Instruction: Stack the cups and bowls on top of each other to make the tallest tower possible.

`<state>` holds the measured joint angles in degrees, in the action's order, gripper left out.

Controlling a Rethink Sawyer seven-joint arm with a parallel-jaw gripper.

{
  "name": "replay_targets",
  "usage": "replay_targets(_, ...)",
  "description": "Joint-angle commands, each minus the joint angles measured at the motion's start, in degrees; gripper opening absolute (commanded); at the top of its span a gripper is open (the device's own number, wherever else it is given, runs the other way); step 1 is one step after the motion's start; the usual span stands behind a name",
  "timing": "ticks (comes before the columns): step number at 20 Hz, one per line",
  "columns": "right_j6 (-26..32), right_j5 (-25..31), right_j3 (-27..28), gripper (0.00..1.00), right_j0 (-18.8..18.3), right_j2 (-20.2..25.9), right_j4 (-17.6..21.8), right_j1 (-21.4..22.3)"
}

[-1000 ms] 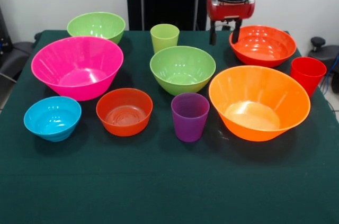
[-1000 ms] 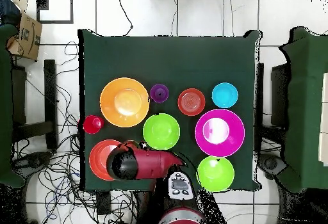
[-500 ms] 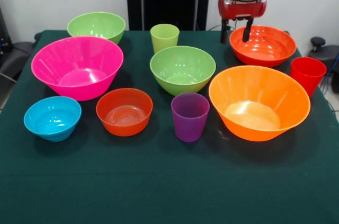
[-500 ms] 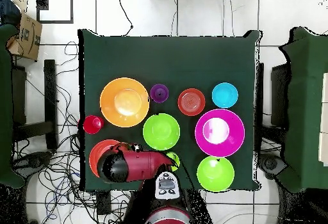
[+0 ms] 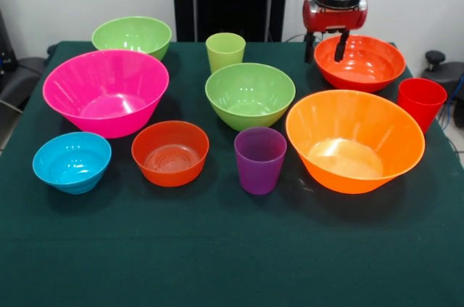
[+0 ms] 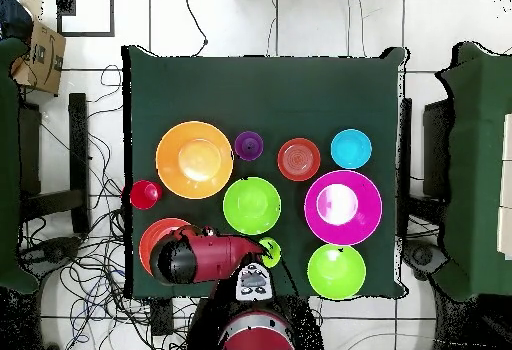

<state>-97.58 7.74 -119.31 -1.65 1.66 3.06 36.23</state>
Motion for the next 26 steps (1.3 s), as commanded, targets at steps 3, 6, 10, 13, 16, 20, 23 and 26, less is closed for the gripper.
replay_targets(3, -9.4, -5.4, 5.4, 1.00, 1.9, 2.3, -0.3, -7.8)
replay_targets(6, -9.6, -6.9, 6.3, 1.00, 2.2, 1.9, -0.1, -9.7)
replay_targets(10, -9.8, -9.3, 7.2, 1.00, 2.7, 1.4, 0.3, -12.2)
replay_targets(13, -10.2, -11.0, 7.7, 1.00, 3.1, 1.1, 0.3, -13.7)
replay_targets(16, -10.4, -12.1, 8.5, 1.00, 3.4, 1.0, 0.0, -15.2)
replay_targets(20, -10.6, -13.0, 9.3, 1.00, 3.5, 0.9, -0.2, -16.6)
replay_targets(23, -11.0, -13.2, 9.0, 1.00, 4.1, 0.9, -0.5, -16.4)
replay_targets(26, -11.1, -12.9, 8.8, 1.00, 4.3, 0.7, -0.6, -15.9)
